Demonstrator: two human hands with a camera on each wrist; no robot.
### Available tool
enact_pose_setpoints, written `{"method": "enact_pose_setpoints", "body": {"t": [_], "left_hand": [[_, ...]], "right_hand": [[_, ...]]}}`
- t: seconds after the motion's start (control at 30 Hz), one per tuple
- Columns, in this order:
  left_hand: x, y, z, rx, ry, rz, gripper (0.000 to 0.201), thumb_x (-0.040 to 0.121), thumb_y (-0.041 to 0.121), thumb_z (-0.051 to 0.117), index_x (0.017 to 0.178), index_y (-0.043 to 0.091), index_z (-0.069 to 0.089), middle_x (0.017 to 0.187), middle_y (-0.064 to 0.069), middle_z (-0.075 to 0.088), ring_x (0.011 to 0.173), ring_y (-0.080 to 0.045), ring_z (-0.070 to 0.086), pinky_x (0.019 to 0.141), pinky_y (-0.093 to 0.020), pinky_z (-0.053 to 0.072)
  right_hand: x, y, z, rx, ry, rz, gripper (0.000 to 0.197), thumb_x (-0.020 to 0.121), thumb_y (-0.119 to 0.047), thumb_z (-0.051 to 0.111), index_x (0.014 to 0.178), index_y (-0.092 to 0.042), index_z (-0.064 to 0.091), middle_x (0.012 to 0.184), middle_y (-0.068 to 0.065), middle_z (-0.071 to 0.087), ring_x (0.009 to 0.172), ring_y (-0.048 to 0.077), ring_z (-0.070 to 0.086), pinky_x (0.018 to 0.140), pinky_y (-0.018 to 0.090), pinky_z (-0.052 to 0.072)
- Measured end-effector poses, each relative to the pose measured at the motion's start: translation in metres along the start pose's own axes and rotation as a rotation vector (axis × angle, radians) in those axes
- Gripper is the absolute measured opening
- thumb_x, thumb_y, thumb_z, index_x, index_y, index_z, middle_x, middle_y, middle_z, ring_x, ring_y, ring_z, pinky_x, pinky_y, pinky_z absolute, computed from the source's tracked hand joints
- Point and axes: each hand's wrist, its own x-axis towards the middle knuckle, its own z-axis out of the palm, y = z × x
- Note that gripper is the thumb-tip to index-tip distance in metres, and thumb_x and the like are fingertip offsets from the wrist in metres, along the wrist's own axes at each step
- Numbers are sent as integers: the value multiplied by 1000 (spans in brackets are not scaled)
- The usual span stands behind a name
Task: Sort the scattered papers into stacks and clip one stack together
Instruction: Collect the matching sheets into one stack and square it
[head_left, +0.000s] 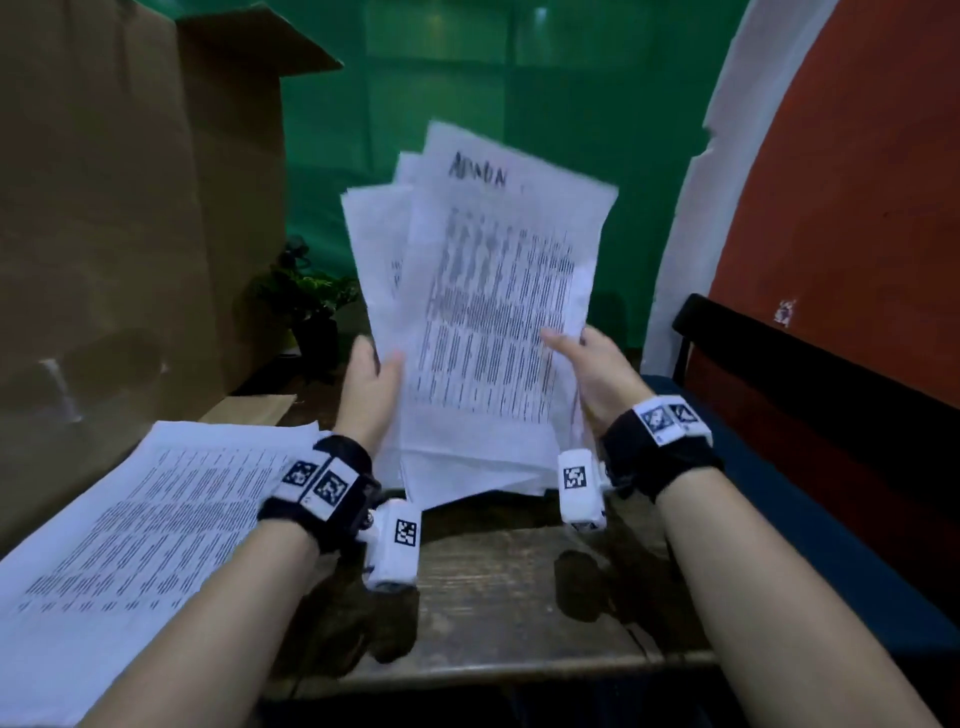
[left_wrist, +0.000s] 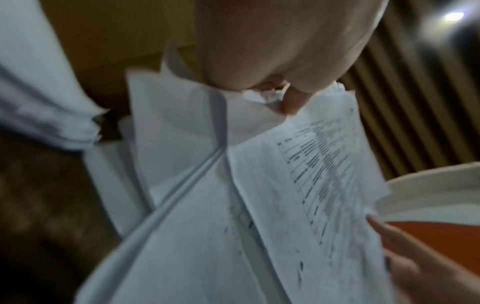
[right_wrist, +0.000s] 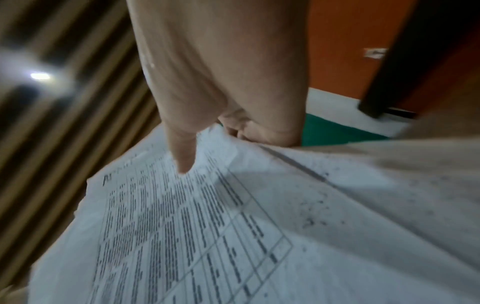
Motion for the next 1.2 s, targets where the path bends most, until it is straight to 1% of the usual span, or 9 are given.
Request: {"method": "enact_pose_setpoints", "body": {"t": [0.13, 0.33, 0.47, 0.67, 0.8, 0.9, 1.0, 1.1, 1.2], "left_hand": [[5, 47, -7, 68, 168, 311, 31, 104, 22, 34, 126, 0, 39, 113, -2, 52, 100, -8, 51, 81, -13, 40], [-12, 93, 6, 113, 227, 686, 38, 95, 39, 35, 115, 7, 37, 87, 14, 49, 73, 19, 50, 65, 0, 36], [-2, 126, 8, 239, 220, 855, 36, 101, 25, 34, 122, -2, 42, 116, -10, 51, 101, 14, 46, 85, -4, 39], [-22, 54, -7, 256, 125, 100, 45, 101, 34, 37, 138, 10, 26, 109, 3, 56, 107, -26, 57, 84, -29, 39], [-23, 72, 19, 186, 209, 290, 35, 94, 4, 32, 127, -8, 30, 97, -2, 52, 75, 0, 53, 71, -15, 41], [-11, 110, 33, 165, 206, 507, 49, 86, -7, 29, 134, -4, 30, 128, -16, 49, 115, -19, 53, 102, -27, 42], [-14, 112, 35, 153, 156, 548, 41, 94, 2, 33, 135, 4, 30, 125, -8, 52, 105, -16, 56, 90, -21, 45], [-24, 61, 22, 172, 108, 25, 27, 101, 30, 35, 122, 13, 34, 110, -7, 54, 85, -12, 55, 72, -23, 35], [-31, 0, 12, 198, -83, -494, 30, 99, 39, 34, 114, 13, 31, 110, -10, 53, 105, -26, 51, 93, -31, 39]], "right_hand": [[-31, -48, 11, 31, -92, -250, 47, 95, -29, 60, 139, -23, 43, 120, -19, 60, 107, -7, 58, 89, 14, 46], [-61, -75, 29, 87, -80, -394, 29, 87, -15, 70, 115, -14, 63, 101, -5, 76, 98, 8, 70, 83, 25, 55], [-67, -113, 26, -60, -15, -552, 15, 92, -26, 65, 106, -22, 63, 102, -5, 71, 99, 12, 68, 88, 30, 54], [-78, -36, 18, -110, -169, -232, 41, 89, -34, 68, 128, -22, 60, 125, -5, 67, 112, 6, 64, 98, 31, 50], [-77, -48, 36, -49, 69, -286, 21, 91, -25, 68, 110, -21, 63, 108, -6, 69, 91, 0, 67, 88, 22, 51], [-70, -87, 46, -32, 135, -436, 35, 94, -27, 64, 118, -3, 62, 120, 19, 66, 112, 33, 61, 103, 48, 45], [-67, -82, 40, 2, 21, -461, 27, 93, -23, 66, 118, -27, 59, 117, -10, 68, 112, 6, 63, 97, 25, 50], [-70, -31, 26, 11, 0, -240, 28, 90, -23, 70, 116, -28, 62, 105, -17, 69, 94, -7, 67, 82, 14, 54], [-74, 23, 18, 48, 51, 2, 35, 85, -32, 74, 115, -18, 66, 103, -3, 74, 93, 8, 72, 85, 31, 59]]}}
